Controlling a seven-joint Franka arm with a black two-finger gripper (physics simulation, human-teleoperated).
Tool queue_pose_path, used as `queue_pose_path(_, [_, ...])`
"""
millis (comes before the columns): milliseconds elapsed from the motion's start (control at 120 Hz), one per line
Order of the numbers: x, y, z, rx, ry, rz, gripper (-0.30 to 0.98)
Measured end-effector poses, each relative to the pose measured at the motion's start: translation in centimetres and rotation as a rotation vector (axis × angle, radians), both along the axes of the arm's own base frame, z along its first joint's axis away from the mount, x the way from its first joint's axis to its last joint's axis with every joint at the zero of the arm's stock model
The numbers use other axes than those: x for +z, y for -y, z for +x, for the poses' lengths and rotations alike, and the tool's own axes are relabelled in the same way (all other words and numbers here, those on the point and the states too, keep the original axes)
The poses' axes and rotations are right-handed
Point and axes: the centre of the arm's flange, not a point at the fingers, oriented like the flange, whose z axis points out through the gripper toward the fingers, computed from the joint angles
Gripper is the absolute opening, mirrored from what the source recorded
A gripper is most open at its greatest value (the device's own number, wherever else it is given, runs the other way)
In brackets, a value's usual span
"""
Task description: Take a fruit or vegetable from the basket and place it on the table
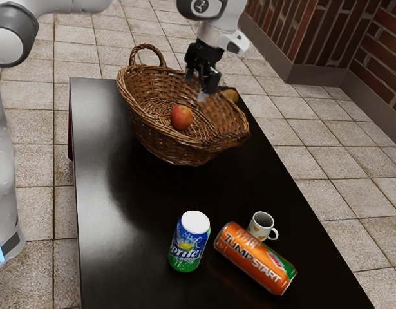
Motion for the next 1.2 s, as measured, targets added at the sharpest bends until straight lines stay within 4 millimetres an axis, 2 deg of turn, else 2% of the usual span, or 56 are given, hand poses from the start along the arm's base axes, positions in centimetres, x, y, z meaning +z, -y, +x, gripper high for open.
queue_pose_path(50, [-0.7,-3.2,-0.4,0.055,-0.005,-0.013,0.69])
queue_pose_path(92, [-1.0,-4.0,-0.5,0.066,-0.003,-0.02,0.69])
queue_pose_path(217, [-1.8,-1.6,-0.2,0.005,-0.007,-0.034,0.69])
queue_pose_path(267, [-2.0,-1.3,-0.3,-0.006,-0.008,-0.039,0.69])
queue_pose_path(492, [-4.0,-3.6,-0.4,0.019,-0.019,-0.061,0.69])
queue_pose_path(700, [-5.1,-4.0,-0.1,0.011,-0.012,-0.071,0.69])
queue_pose_path(833, [-6.8,-4.7,0.0,0.021,-0.019,-0.091,0.69])
queue_pose_path(1067, [-8.6,-5.2,0.5,0.027,-0.014,-0.119,0.69])
queue_pose_path(1200, [-9.5,-6.5,0.3,0.053,-0.016,-0.133,0.69])
